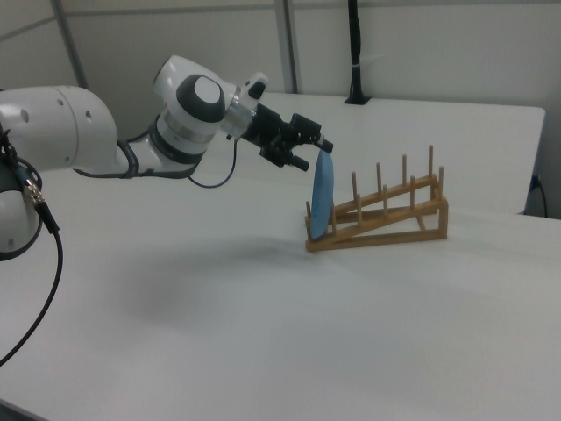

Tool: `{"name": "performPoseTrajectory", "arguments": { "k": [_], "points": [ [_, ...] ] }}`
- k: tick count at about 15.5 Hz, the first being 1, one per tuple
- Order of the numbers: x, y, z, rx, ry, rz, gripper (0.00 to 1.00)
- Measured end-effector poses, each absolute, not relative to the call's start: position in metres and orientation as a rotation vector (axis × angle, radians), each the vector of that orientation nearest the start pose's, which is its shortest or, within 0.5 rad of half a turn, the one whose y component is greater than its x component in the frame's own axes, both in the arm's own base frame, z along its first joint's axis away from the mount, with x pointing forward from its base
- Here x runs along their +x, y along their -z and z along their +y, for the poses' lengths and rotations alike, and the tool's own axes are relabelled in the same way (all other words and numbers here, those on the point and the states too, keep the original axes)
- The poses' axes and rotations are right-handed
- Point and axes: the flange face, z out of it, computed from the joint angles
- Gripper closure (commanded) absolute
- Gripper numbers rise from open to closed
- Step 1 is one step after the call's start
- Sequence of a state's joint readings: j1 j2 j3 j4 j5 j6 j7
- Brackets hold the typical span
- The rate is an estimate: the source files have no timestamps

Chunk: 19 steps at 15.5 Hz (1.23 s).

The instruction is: Place plate in plate rack

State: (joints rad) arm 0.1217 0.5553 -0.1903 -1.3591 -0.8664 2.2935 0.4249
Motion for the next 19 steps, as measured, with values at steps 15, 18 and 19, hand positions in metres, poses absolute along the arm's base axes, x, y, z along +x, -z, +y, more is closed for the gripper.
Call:
{"name": "performPoseTrajectory", "arguments": {
  "k": [15,18,19],
  "points": [
    [0.614,-0.546,0.044,3.107,-0.065,-0.251,0.00],
    [0.588,-0.543,0.038,3.115,0.014,-0.143,0.00],
    [0.585,-0.541,0.035,3.117,0.038,-0.124,0.00]
  ]
}}
